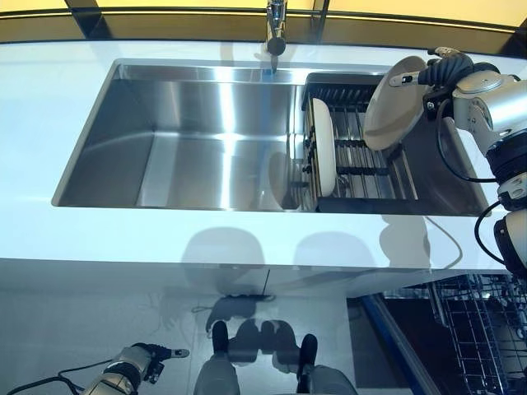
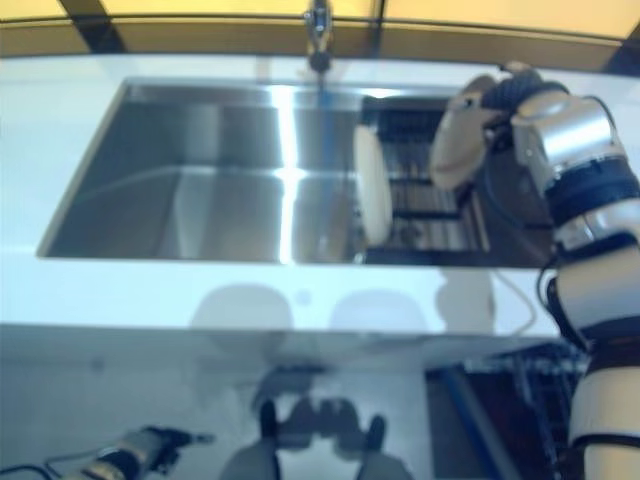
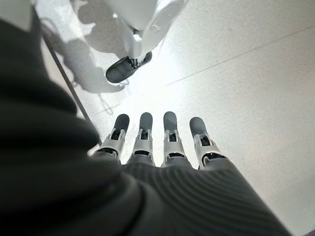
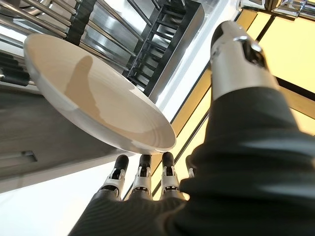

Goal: Take plates into dishwasher

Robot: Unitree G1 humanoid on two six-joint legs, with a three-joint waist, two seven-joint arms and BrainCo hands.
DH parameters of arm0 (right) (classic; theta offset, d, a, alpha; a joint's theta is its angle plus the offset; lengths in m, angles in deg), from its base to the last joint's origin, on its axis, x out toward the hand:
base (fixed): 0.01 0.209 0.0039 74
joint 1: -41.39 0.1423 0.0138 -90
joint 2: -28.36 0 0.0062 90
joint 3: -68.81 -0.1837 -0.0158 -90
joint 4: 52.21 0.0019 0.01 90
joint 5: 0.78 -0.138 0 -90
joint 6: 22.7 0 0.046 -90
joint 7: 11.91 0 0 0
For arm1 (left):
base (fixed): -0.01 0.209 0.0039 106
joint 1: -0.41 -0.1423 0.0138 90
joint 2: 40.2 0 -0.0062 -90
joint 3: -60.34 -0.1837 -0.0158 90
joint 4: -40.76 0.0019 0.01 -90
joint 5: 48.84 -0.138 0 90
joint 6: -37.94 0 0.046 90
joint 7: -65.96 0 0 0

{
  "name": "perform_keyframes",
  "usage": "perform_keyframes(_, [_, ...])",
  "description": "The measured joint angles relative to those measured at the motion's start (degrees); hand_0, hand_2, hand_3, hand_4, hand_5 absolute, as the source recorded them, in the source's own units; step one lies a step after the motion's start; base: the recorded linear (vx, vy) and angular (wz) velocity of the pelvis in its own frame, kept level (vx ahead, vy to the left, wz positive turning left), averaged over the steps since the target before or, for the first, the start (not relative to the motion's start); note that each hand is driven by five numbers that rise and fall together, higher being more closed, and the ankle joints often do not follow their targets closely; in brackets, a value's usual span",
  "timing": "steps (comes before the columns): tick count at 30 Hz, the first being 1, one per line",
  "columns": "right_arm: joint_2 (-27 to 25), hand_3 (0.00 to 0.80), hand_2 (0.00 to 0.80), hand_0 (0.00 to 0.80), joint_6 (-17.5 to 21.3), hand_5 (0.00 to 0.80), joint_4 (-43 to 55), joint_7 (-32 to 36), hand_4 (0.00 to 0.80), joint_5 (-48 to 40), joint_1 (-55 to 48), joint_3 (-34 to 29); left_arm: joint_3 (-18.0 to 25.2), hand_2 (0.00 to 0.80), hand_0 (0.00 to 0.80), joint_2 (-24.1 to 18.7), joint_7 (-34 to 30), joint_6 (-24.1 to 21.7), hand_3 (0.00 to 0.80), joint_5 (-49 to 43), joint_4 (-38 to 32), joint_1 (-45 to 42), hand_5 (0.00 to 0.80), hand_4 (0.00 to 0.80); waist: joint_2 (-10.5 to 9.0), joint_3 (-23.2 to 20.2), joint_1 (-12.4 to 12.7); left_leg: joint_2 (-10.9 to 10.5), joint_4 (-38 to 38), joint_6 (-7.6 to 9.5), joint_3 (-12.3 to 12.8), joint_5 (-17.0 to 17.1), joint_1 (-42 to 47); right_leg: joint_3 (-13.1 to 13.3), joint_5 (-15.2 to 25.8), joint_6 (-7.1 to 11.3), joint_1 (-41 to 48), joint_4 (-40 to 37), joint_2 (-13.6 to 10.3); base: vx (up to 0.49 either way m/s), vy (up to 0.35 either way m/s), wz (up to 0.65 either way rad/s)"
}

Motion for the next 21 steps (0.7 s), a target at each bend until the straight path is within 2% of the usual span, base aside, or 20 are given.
perform_keyframes(10, [-0.01,0.0,0.0,0.0,-0.37,0.0,0.01,-0.21,0.0,0.04,0.0,-0.07,-0.04,0.0,0.0,-0.05,-0.02,0.19,0.0,0.03,-0.06,0.8,0.0,0.0,0.0,0.07,-0.02,-0.01,0.0,0.0,0.01,0.0,-0.46,0.01,0.0,0.0,-0.46,0.0,0.0,0.0,0.0,0.0])
perform_keyframes(21, [-0.08,0.0,0.0,0.0,-3.3,0.0,-0.27,1.11,0.0,1.18,-0.36,-0.18,-0.04,0.0,0.0,-0.15,-0.16,0.19,0.0,0.03,-0.12,1.1,0.0,0.0,-0.03,0.14,-0.09,-0.02,0.0,0.0,0.02,0.0,-0.66,0.01,0.01,0.0,-0.69,0.01,0.01,0.0,0.0,0.0])
